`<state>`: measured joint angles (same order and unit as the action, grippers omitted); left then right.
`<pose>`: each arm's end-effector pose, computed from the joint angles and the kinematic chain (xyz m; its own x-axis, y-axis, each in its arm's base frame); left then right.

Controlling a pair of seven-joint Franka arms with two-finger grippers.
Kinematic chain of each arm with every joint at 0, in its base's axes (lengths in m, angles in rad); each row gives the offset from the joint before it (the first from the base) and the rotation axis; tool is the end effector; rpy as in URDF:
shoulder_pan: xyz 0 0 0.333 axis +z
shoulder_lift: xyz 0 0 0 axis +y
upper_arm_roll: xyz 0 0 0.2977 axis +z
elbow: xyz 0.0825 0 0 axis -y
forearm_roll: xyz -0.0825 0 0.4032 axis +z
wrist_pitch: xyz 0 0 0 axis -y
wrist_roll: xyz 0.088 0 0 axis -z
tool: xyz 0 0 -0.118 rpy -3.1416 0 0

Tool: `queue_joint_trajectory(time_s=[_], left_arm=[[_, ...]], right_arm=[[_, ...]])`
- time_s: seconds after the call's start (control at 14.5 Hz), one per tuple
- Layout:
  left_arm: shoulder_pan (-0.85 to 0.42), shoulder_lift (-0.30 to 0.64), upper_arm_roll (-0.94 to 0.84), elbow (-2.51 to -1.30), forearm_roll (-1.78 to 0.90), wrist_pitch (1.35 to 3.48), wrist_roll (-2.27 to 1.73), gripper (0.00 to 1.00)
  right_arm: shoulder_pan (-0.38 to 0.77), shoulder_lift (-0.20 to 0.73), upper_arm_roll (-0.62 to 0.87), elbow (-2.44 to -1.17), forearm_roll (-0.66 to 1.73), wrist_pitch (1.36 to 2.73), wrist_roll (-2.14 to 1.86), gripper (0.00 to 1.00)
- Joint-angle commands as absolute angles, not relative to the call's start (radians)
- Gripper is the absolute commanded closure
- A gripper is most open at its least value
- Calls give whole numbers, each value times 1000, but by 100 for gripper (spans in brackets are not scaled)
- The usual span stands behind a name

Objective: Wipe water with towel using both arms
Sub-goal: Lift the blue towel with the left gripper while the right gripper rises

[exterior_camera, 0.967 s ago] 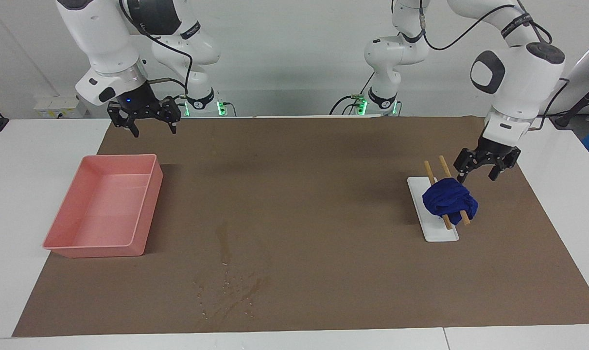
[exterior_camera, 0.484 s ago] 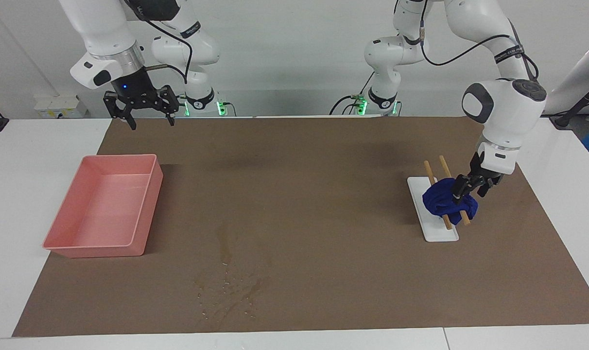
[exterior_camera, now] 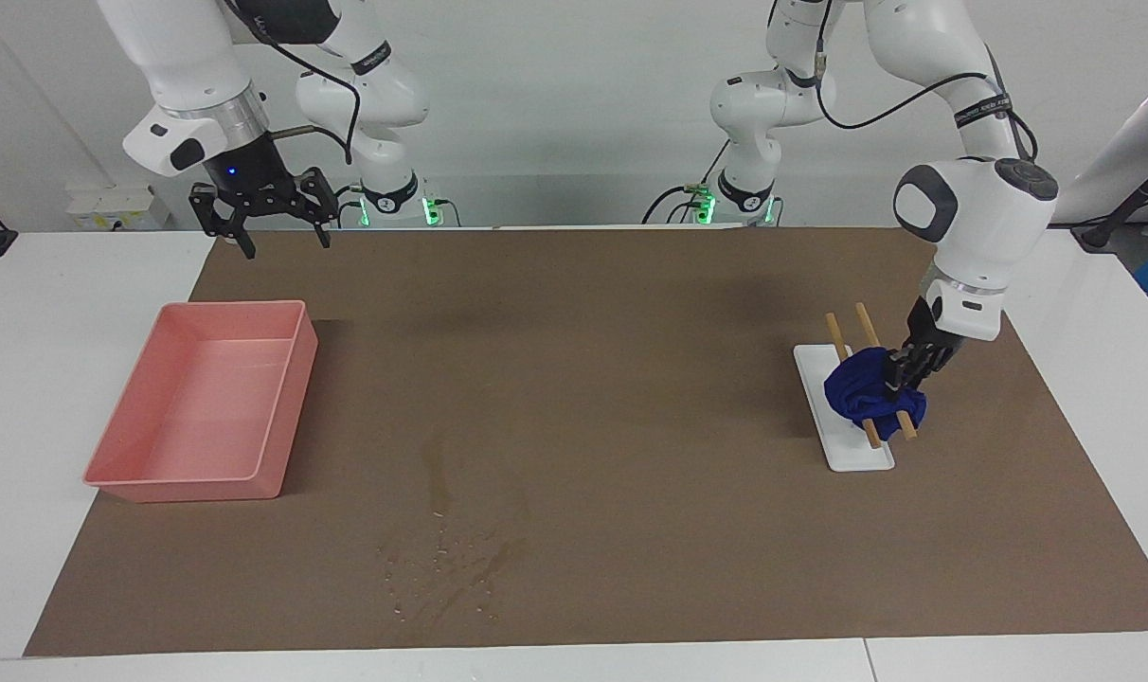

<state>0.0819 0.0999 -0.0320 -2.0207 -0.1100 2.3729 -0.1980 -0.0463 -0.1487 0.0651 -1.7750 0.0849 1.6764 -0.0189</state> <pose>0.6127 0.0288 0.3885 0.9210 0.3201 0.2219 0.2939 -0.9450 0.1432 0.5382 0.0213 0.5863 0.9983 0.0284 0.0509 0.0322 -0.9967 -0.0741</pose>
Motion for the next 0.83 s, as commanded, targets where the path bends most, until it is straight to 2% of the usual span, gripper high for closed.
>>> queue_joint_trajectory(time_s=[0.0, 0.14, 0.41, 0.55, 0.76], left_arm=[[74, 84, -26, -2046, -123, 2388, -213, 100], [77, 84, -26, -2040, -124, 2381, -213, 100], [75, 92, -26, -1990, -124, 2338, -210, 100], [74, 94, -26, -1924, -141, 2237, -219, 100], [72, 94, -28, -1830, -325, 2113, -413, 100]], right_arm=[[-58, -161, 74, -1827, 237, 1706, 253, 0], [-46, -160, 74, -1854, 354, 1720, 478, 0], [-3, -169, 77, -1940, 535, 1831, 725, 0], [52, -179, 81, -1991, 592, 1909, 837, 0], [125, -164, 81, -2003, 662, 2002, 1012, 0]])
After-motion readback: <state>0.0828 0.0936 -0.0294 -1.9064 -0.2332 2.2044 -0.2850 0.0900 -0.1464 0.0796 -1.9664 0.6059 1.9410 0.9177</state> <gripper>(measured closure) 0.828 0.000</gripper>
